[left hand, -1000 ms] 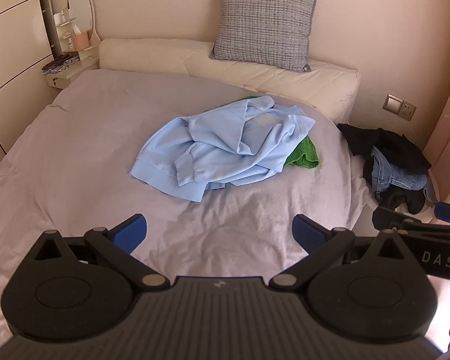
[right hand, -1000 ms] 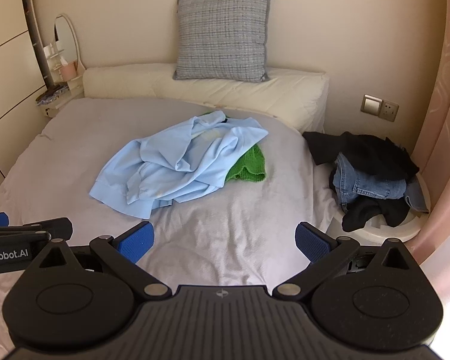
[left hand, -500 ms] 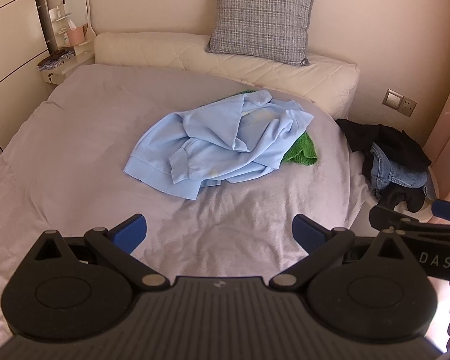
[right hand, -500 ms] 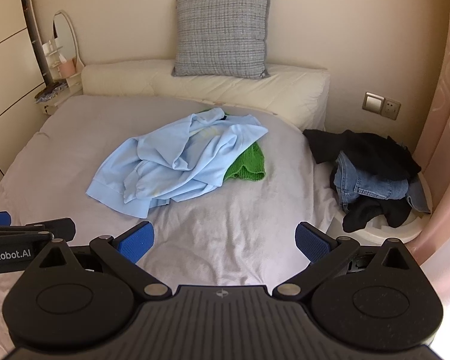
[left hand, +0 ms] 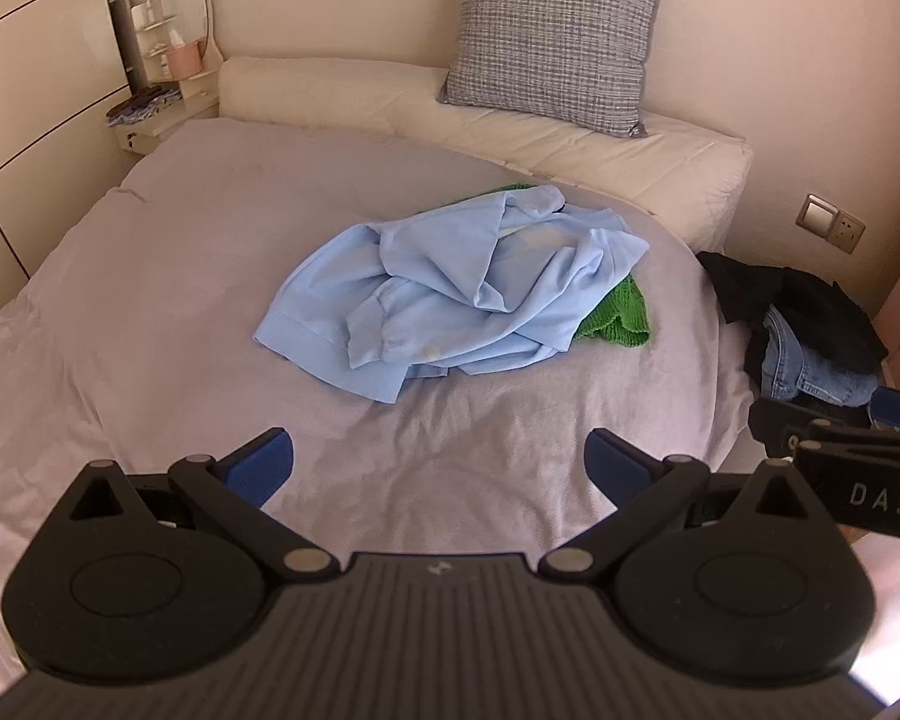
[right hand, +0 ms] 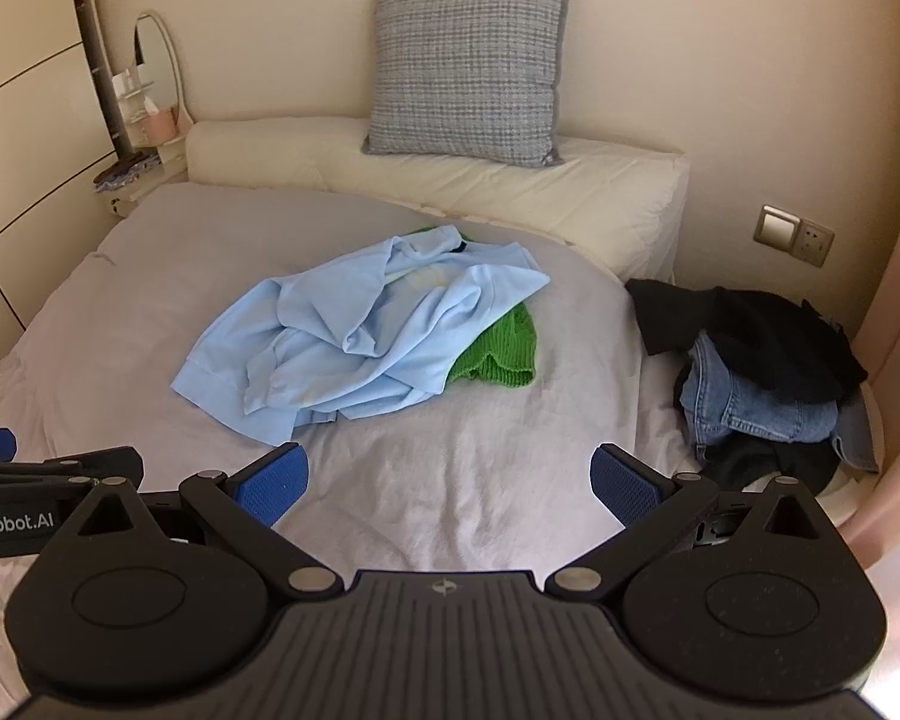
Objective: Fold clothes
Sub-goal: 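Move both grippers toward the crumpled light-blue sweatshirt on the bed, then grasp the sweatshirt fabric with the right gripper while the left gripper grasps another edge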
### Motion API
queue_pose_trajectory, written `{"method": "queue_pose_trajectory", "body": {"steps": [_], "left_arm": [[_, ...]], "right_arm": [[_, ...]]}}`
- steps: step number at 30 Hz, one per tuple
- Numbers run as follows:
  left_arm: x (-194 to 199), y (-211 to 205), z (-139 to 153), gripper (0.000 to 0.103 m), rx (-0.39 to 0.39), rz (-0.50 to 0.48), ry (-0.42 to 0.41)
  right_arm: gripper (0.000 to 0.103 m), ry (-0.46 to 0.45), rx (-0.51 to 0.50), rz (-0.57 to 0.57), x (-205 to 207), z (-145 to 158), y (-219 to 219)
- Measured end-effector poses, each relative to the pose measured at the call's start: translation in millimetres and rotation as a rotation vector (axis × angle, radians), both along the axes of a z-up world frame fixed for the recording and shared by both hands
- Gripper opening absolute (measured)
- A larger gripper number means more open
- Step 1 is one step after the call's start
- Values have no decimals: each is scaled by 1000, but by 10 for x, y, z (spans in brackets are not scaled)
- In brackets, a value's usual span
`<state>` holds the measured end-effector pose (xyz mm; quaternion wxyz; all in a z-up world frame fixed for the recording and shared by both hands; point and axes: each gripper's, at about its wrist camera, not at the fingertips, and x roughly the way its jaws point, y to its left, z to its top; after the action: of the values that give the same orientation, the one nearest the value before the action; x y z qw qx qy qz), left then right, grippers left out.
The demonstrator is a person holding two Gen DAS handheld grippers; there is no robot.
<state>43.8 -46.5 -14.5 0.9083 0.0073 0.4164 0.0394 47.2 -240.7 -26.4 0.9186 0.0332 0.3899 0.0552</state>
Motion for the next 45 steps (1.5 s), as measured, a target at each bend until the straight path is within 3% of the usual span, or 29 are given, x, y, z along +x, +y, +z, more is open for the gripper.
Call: {"method": "queue_pose_trajectory", "body": {"steps": [7,18,29,33,38,45], "left_arm": [[5,-75,-120,102,-30,12,55],[-220,109,-54,102,-12,-39,79],[-297,414,-322,102,8,-113,103],[-138,443,-398,102,18,-126,82],[254,417,-581,102,-1,-127,115],[1086,303,-933,101,-36,-120,170]], "right_arm": [[103,16,-6,20,64,-100,-149],[103,58,27,-20,-136,-158,-106],[102,139,105,-97,-420,-551,90],[95,156,144,-126,-328,-618,76],[95,169,148,-133,-69,-688,23],[92,196,139,-128,720,-962,-135]]}}
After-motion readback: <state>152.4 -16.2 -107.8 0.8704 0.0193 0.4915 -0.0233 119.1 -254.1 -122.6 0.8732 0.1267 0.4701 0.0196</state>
